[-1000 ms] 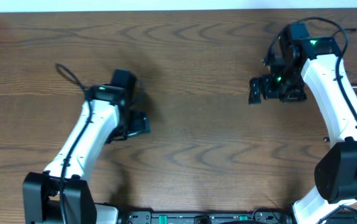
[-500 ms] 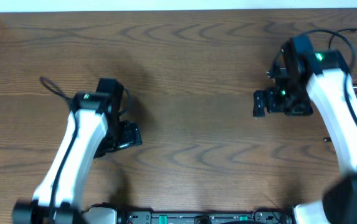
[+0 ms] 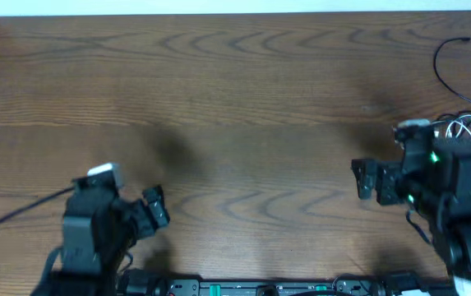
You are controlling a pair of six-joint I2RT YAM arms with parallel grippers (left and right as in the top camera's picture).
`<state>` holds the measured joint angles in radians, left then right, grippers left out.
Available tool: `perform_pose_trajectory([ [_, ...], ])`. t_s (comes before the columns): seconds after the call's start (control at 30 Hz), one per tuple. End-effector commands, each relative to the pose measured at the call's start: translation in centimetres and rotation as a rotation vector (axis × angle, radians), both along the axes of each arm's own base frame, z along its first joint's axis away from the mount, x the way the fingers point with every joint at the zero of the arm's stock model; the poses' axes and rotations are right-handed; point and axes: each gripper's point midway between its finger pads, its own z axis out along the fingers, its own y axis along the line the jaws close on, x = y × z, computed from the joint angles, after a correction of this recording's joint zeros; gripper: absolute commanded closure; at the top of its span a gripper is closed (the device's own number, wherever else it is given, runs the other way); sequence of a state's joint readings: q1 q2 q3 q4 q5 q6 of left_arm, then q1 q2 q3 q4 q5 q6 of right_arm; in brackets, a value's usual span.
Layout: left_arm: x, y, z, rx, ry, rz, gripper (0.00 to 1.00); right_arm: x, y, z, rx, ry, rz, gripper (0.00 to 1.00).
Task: Untangle cables
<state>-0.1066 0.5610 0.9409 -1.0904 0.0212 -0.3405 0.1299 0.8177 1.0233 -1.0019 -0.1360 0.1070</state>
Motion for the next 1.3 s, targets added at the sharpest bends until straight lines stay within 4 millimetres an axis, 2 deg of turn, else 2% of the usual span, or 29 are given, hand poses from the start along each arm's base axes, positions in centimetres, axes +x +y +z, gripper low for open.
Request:
perform_pose_trajectory([
  [0.0,-1.1,0.3,0.8,-0.004,-0.069,0.013,0.04,-0.9,-0.2,0.7,0.009,-0.041,-0.010,0.01],
  [0.17,-1.8,0.4,1.6,-0.011,-0.123,0.014,0.02,-1.6,-0.3,0.9,0.010,-0.045,-0.010,0.01],
  [0.7,-1.7,0.4,1.6,-0.010,-0.122,0.014,0.02,-3.0,-1.4,-0.8,-0.066,0.036,-0.025,0.01],
  [1.07,-1.7,0.4,1.6,-0.010,-0.122,0.014,0.02,-1.3,-1.6,0.2,-0.146,-0.097,0.035,0.01],
  [1.27,-1.7,0.4,1.6,-0.010,-0.122,0.014,0.02,-1.1,-1.6,-0.8,-0.145,-0.253,0.038,0.01],
])
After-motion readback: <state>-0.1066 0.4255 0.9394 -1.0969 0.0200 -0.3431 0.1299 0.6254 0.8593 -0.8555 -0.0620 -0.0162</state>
